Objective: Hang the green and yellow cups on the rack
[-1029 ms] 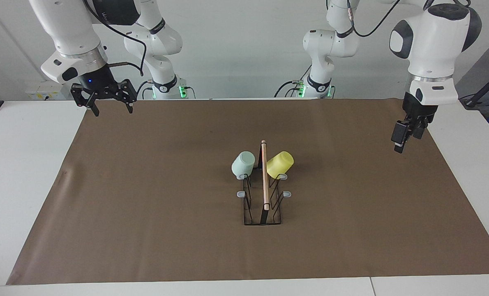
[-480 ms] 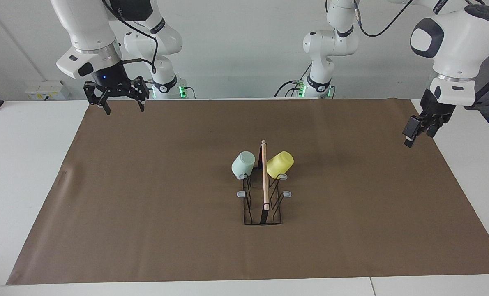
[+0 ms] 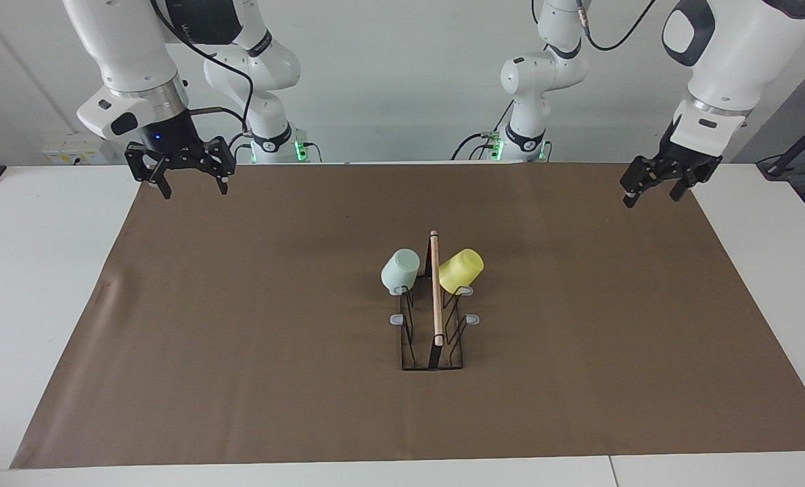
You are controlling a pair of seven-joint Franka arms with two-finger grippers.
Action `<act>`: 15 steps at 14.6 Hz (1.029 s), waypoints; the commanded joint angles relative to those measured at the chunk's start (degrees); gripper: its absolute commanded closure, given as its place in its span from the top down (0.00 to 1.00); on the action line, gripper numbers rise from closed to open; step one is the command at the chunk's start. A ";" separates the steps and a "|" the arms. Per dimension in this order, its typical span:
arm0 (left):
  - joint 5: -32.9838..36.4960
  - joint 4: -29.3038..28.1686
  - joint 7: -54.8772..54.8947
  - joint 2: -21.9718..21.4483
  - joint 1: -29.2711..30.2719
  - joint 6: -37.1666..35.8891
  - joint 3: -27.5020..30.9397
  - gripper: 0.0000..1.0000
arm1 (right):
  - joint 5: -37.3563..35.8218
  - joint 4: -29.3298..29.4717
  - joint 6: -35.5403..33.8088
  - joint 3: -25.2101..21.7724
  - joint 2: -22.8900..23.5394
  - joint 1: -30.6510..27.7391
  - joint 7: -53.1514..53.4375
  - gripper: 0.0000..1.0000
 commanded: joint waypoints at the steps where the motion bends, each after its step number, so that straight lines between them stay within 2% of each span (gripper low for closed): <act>1: -0.63 0.99 4.96 -1.65 -3.65 -5.74 3.12 1.00 | -1.51 3.51 -2.54 0.27 1.85 -0.05 -0.27 1.00; 4: -0.63 0.11 4.96 -3.77 -5.42 -8.37 3.91 1.00 | -1.43 2.89 -3.33 0.27 1.50 0.13 -0.18 1.00; 9: -1.07 2.92 4.96 -3.51 -4.45 -8.65 4.00 1.00 | -1.43 2.71 -4.65 -0.08 1.41 -0.23 -3.61 1.00; 11: -1.16 0.21 5.22 -4.56 -4.45 -8.03 4.35 1.00 | -1.43 2.71 -3.95 -0.43 1.41 -0.23 -3.87 1.00; 15: -1.16 -0.76 5.14 -5.09 -5.24 -8.55 5.23 1.00 | -0.81 2.63 -3.86 -0.09 1.49 -0.84 -0.89 1.00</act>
